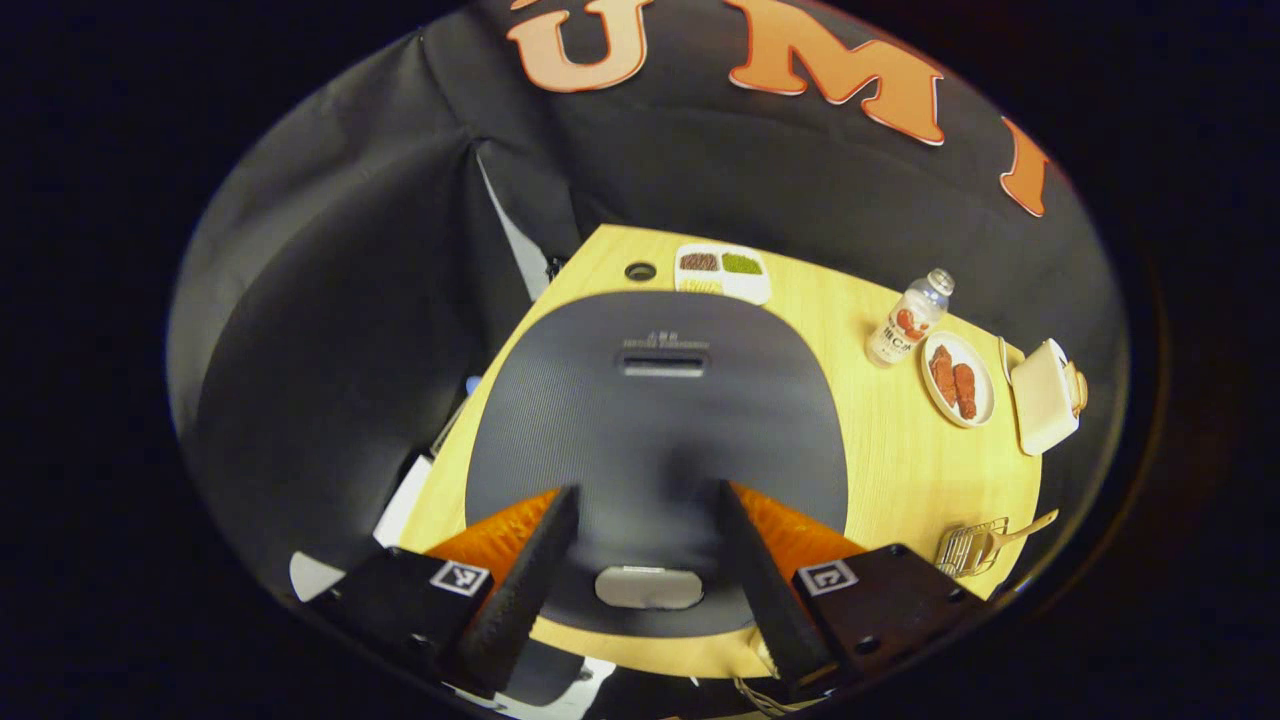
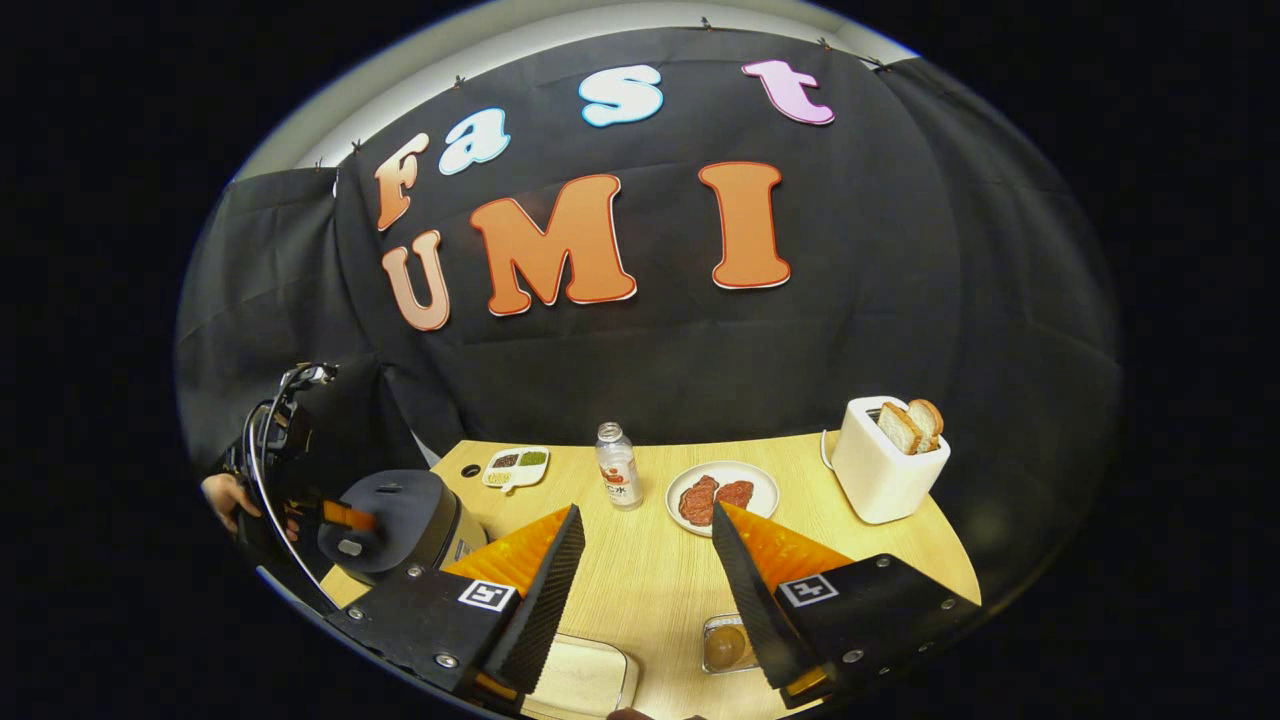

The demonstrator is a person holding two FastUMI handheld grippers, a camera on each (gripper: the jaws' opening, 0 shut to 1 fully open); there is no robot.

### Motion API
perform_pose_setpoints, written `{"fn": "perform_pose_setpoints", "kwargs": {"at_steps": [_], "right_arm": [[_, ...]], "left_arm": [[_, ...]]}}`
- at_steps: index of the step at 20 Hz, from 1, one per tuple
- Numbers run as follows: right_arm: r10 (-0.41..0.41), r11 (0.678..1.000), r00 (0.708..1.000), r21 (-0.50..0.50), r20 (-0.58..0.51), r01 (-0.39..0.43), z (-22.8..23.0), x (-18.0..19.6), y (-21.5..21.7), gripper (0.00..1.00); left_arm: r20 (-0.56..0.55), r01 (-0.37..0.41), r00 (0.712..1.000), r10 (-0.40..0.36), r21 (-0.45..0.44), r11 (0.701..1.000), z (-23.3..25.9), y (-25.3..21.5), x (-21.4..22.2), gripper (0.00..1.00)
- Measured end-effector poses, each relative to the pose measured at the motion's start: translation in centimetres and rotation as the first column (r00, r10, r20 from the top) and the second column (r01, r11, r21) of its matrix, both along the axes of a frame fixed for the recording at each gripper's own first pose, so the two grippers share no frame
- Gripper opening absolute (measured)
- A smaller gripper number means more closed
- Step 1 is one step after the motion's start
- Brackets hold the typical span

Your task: Close the left gripper, press the button to open the rice cooker; take a wooden spoon from the chopstick holder with the right hand, scoop a spoonful of rice and pour it into the rice cooker, then put the wooden spoon back into the chopstick holder.

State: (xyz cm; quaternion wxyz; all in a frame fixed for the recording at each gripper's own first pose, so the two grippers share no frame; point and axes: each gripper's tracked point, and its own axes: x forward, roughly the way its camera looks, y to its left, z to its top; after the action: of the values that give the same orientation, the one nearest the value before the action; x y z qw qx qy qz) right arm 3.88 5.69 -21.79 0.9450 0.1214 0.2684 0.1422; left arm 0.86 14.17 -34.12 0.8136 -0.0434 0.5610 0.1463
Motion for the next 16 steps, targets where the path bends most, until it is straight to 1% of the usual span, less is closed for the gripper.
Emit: {"fn": "perform_pose_setpoints", "kwargs": {"at_steps": [1,2,3,4,5,6,7,8,10,12,13,14,15,16], "right_arm": [[0.003,1.000,1.000,-0.004,0.001,-0.003,0.1,0.0,0.2,0.81],[0.012,1.000,1.000,-0.003,0.004,-0.012,0.1,0.1,0.3,0.81],[0.017,1.000,1.000,-0.007,0.005,-0.017,0.2,0.1,0.5,0.81],[0.025,1.000,1.000,-0.008,0.007,-0.025,0.2,0.1,0.7,0.81],[0.029,1.000,1.000,-0.011,0.009,-0.029,0.3,0.0,0.9,0.81],[0.033,0.999,0.999,-0.011,0.013,-0.033,0.5,0.0,1.0,0.81],[0.039,0.999,0.999,-0.010,0.018,-0.039,0.6,0.0,1.2,0.81],[0.041,0.999,0.999,-0.014,0.021,-0.041,0.6,-0.1,1.2,0.81],[0.046,0.999,0.998,-0.022,0.031,-0.045,0.8,-0.3,1.4,0.81],[0.044,0.999,0.997,-0.030,0.057,-0.042,1.5,0.0,1.6,0.81],[0.037,0.999,0.996,-0.031,0.077,-0.035,2.1,0.2,1.5,0.81],[0.027,0.999,0.995,-0.031,0.098,-0.024,2.9,0.5,1.6,0.81],[0.023,0.999,0.993,-0.034,0.119,-0.019,3.6,0.7,1.7,0.81],[0.015,0.999,0.990,-0.041,0.139,-0.010,4.3,0.9,1.7,0.81]], "left_arm": [[0.001,0.029,1.000,-0.029,0.025,0.999,0.0,0.0,0.3,0.96],[-0.034,0.055,0.998,-0.054,0.035,0.998,-0.2,-0.1,0.1,0.95],[-0.038,0.060,0.998,-0.058,0.050,0.997,0.0,0.1,0.3,0.94],[-0.057,0.055,0.997,-0.052,0.041,0.998,-0.2,-0.2,0.3,0.95],[-0.036,0.038,0.999,-0.038,0.007,0.999,-0.2,-0.6,0.9,0.94],[-0.012,0.011,1.000,-0.011,-0.038,0.999,-0.4,-1.1,1.9,0.89],[0.000,0.000,1.000,0.000,-0.052,0.999,-0.4,-0.9,2.1,0.85],[-0.005,0.001,1.000,-0.001,-0.057,0.998,-0.6,-0.8,1.8,0.89],[0.031,0.000,1.000,0.001,-0.015,1.000,-0.6,-0.6,1.7,0.88],[0.126,-0.012,0.992,0.007,0.044,0.999,-0.4,-0.9,2.4,0.85],[0.172,-0.004,0.985,-0.005,0.054,0.999,-0.1,-1.4,2.6,0.84],[0.232,0.012,0.972,-0.025,0.058,0.998,0.9,-2.3,2.6,0.85],[0.297,0.024,0.954,-0.045,0.074,0.997,2.5,-2.9,3.2,0.88],[0.372,0.037,0.925,-0.075,0.108,0.993,4.4,-3.0,4.0,0.92]]}}
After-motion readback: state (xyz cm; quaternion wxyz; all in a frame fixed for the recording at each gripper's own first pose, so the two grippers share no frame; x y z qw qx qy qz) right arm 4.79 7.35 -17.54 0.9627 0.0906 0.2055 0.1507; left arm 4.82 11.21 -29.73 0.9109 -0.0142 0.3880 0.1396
